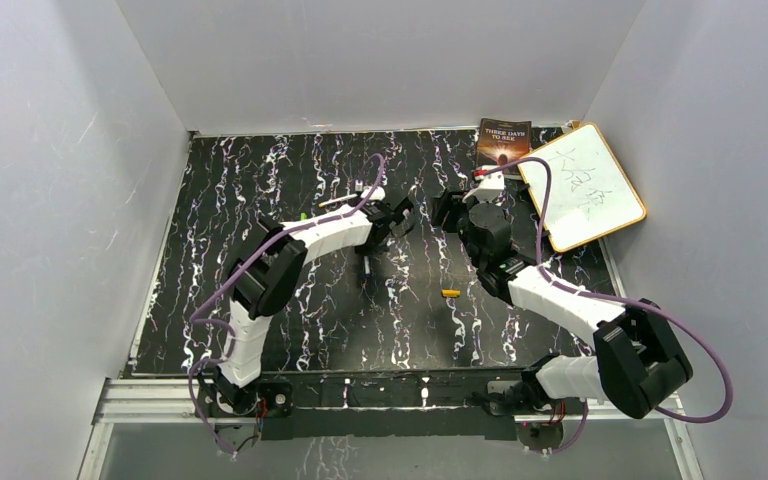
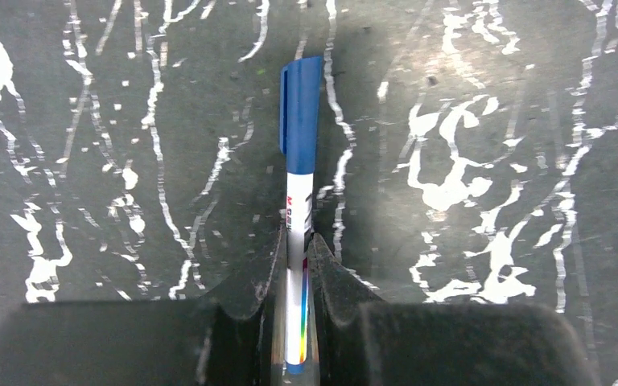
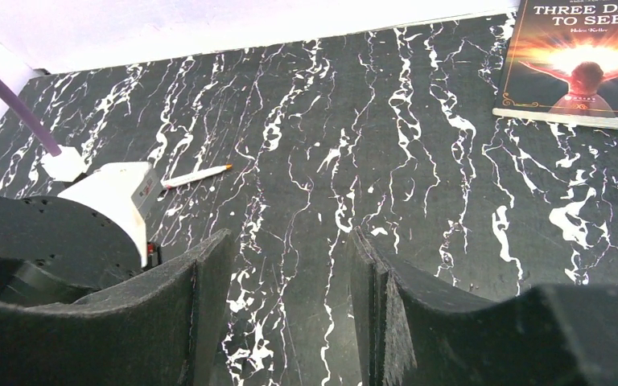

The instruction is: Insert the pens into the pen caps

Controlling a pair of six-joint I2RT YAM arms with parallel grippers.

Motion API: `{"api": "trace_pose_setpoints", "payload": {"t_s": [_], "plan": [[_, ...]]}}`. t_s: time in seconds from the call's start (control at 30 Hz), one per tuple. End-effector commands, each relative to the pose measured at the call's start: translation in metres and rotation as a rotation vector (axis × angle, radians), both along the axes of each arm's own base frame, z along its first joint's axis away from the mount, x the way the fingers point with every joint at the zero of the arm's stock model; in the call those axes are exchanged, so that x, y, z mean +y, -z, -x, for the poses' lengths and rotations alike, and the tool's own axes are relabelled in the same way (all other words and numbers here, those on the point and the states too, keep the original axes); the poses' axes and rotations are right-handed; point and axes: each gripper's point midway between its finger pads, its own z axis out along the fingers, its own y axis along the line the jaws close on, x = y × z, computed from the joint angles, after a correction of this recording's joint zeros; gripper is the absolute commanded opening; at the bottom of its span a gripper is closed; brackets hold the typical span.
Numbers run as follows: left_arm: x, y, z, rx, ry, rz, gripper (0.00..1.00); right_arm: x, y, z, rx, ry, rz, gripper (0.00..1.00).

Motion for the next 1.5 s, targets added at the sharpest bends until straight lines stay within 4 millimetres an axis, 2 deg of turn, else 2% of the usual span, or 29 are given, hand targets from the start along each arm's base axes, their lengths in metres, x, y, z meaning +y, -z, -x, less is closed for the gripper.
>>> {"api": "trace_pose_setpoints", "payload": {"t_s": [0.0, 0.2, 0.37, 0.5, 0.9, 1.07, 1.2, 1.23, 1.47], "plan": [[0.034, -0.016, 0.002, 0.006, 0.09, -0.059, 0.0, 0.003, -0.013, -0.003, -0.044, -0.009, -0.038, 0.52], [0.06, -0.031, -0.008, -0.033, 0.129, -0.035, 0.0, 0.009, -0.002, -0.003, -0.015, -0.033, -0.06, 0.52], [0.092, -0.032, -0.017, -0.031, 0.095, -0.036, 0.0, 0.01, -0.001, -0.004, -0.016, -0.032, -0.069, 0.51], [0.109, -0.033, -0.025, -0.038, 0.092, -0.056, 0.0, 0.013, -0.003, -0.004, -0.018, -0.041, -0.076, 0.51], [0.127, -0.012, -0.023, 0.026, 0.11, -0.154, 0.0, 0.012, 0.004, -0.005, -0.007, -0.037, -0.067, 0.51], [0.142, -0.012, -0.022, 0.03, 0.085, -0.209, 0.0, 0.008, 0.005, -0.003, -0.011, -0.03, -0.059, 0.51], [0.145, -0.011, -0.021, 0.033, 0.076, -0.202, 0.0, 0.007, 0.006, -0.002, -0.011, -0.028, -0.055, 0.51], [0.144, -0.01, -0.021, 0.034, 0.075, -0.2, 0.01, 0.007, 0.006, -0.002, -0.011, -0.026, -0.056, 0.51], [0.148, -0.007, -0.02, 0.046, 0.049, -0.223, 0.24, 0.001, 0.006, 0.0, -0.009, -0.009, -0.032, 0.54]]}}
